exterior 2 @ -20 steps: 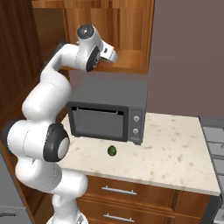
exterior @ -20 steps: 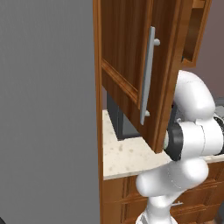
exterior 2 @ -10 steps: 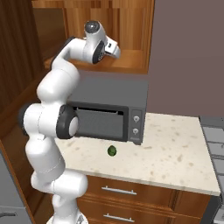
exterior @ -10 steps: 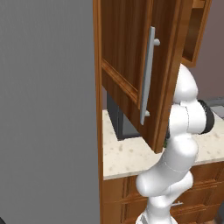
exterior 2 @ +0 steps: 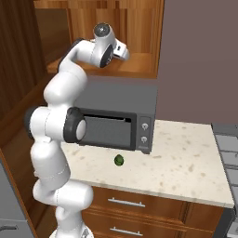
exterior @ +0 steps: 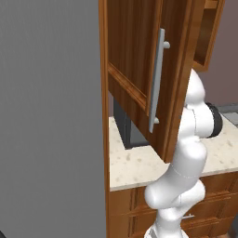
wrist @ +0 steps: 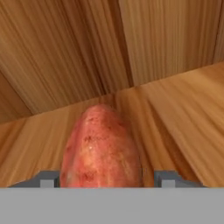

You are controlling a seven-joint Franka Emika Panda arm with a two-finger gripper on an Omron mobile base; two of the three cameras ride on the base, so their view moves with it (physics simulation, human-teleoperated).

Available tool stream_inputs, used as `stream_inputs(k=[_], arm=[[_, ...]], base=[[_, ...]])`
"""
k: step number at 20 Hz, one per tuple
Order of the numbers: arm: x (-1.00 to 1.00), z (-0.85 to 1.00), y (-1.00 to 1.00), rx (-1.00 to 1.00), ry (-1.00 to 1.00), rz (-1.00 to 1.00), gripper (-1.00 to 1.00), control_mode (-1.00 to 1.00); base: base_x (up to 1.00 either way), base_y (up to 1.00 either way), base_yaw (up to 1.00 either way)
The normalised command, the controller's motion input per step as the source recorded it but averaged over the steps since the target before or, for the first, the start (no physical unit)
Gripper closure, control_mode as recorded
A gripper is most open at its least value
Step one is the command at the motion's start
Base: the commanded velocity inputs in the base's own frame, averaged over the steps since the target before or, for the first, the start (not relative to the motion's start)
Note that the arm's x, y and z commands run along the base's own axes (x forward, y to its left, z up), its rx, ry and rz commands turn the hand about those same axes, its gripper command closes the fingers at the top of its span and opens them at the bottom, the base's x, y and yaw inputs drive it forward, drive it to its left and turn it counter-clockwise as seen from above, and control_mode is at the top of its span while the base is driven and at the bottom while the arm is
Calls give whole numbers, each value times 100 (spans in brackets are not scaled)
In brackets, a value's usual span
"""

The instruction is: Pick the sweet potato, avocado from the counter and place them in the cabinet. Then close the cabinet.

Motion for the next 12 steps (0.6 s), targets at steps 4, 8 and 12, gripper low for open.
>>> stream_inputs(k=[4, 8, 12], arm=[[-59, -5, -1, 0, -25, 7, -100, -100], [-100, 13, 0, 0, -6, 8, -100, -100], [-100, 0, 0, 0, 4, 10, -100, -100]], base=[[0, 0, 0], [0, 0, 0], [0, 0, 0]])
